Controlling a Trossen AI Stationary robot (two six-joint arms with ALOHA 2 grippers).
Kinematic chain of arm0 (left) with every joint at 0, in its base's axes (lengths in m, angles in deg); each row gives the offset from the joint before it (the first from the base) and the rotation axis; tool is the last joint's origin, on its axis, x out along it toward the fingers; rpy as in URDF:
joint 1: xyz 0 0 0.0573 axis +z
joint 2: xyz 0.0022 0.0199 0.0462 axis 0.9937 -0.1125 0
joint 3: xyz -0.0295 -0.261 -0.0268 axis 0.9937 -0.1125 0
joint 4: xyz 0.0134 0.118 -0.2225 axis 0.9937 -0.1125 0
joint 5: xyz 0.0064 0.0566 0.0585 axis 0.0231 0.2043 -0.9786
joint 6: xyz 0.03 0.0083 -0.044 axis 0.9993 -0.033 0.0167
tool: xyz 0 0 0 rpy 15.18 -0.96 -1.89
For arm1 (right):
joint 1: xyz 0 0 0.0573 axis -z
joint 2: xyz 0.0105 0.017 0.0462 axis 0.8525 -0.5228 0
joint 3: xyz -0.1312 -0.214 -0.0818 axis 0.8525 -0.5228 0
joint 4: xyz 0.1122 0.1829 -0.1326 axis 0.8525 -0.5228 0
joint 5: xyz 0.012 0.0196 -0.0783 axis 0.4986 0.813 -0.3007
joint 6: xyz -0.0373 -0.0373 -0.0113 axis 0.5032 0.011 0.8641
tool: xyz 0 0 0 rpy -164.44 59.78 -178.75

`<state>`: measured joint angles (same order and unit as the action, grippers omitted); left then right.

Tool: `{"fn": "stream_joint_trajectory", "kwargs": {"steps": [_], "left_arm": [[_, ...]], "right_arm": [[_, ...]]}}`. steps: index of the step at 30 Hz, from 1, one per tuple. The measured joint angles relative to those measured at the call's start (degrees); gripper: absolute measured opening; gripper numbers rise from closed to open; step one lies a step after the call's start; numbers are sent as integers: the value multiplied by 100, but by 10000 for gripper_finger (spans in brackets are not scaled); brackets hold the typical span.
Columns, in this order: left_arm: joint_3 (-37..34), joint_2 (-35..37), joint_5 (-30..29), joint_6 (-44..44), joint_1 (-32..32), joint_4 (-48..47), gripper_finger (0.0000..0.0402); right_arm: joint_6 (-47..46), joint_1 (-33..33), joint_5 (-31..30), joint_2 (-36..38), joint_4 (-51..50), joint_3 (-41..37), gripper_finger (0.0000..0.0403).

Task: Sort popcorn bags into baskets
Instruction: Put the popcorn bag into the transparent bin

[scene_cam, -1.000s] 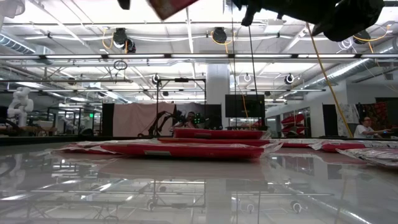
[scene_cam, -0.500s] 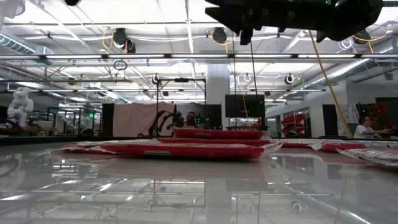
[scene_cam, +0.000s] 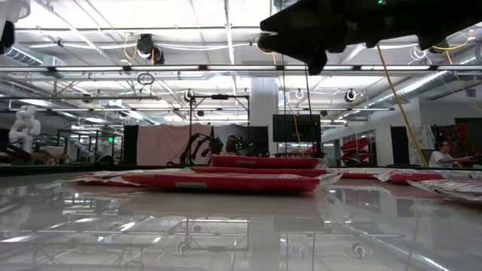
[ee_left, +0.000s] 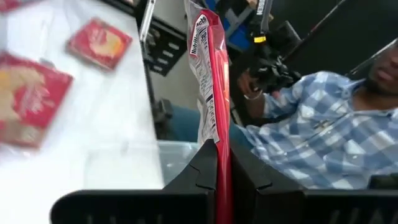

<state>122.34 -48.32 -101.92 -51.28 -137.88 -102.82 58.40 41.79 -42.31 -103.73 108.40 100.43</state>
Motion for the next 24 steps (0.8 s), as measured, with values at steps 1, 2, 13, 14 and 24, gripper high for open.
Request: {"fn": "stream_joint_trajectory", "kwargs": {"steps": [1,2,13,14,24], "left_arm": [[2,-69,-89,-191,-159,-53,18],[2,-155,-187,-386,-323,-154,21],[0,-1039,-1037,-1956,-1530,-1055,17],[0,-1112,-1058,-2091,-1591,-1120,17],[0,-1792,-998,-2845,-1892,-1282,40]], "right_arm": [[0,-109,-83,0,2,-3,161],[-2,-201,-118,0,15,-4,161],[66,-1369,-1022,-2,4,-6,161],[81,-1446,-1150,-2,5,-4,161],[173,-1717,-1594,-4,3,-4,161]]}}
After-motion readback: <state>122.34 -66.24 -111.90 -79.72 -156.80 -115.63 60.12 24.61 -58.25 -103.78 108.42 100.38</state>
